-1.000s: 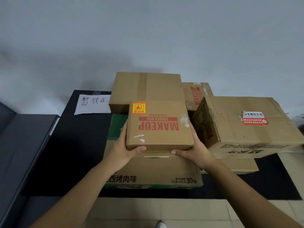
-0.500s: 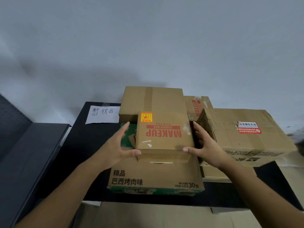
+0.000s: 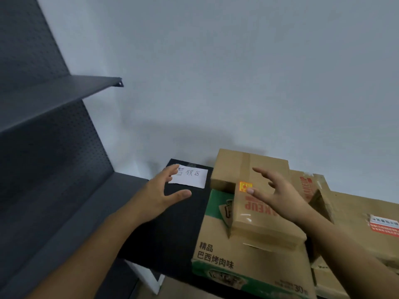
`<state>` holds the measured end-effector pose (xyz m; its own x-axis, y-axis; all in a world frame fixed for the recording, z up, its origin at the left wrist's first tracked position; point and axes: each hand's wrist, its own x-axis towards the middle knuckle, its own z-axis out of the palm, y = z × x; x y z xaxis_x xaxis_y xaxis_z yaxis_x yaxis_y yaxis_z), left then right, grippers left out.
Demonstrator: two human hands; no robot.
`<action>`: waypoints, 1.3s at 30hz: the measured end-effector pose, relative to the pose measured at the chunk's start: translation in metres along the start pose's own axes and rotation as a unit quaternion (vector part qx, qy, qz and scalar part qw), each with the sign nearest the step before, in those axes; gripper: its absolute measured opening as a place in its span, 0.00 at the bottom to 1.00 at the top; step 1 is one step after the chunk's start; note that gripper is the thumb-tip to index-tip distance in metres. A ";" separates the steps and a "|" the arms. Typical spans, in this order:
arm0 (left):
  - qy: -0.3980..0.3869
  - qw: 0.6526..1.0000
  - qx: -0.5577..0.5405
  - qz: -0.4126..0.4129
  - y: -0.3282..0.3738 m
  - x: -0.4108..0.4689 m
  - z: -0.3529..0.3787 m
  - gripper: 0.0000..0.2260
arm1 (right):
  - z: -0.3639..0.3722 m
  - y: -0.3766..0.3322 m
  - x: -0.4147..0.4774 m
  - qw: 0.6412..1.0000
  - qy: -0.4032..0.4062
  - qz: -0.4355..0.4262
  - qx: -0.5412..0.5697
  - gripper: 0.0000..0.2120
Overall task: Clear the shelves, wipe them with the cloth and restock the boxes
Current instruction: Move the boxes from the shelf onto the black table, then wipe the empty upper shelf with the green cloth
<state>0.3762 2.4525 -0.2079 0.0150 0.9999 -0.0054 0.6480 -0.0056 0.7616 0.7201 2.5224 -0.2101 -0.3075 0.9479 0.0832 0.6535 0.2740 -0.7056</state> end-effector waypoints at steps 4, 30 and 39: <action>0.076 0.997 -0.008 -0.025 -0.008 -0.038 -0.050 0.48 | 0.022 -0.054 0.027 0.998 -0.016 -0.060 0.021 0.38; 0.521 0.808 0.075 -0.264 -0.014 -0.485 -0.198 0.38 | 0.256 -0.434 -0.030 0.819 -0.309 -0.453 0.168 0.29; 0.588 0.747 0.100 -0.295 -0.019 -0.631 -0.224 0.35 | 0.314 -0.534 -0.132 0.783 -0.350 -0.489 0.159 0.30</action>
<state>0.1838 1.8253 -0.0741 -0.9205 0.1513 0.3604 0.3807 0.5558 0.7390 0.1946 2.2001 -0.0656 -0.9297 -0.0424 0.3658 -0.3026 0.6541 -0.6932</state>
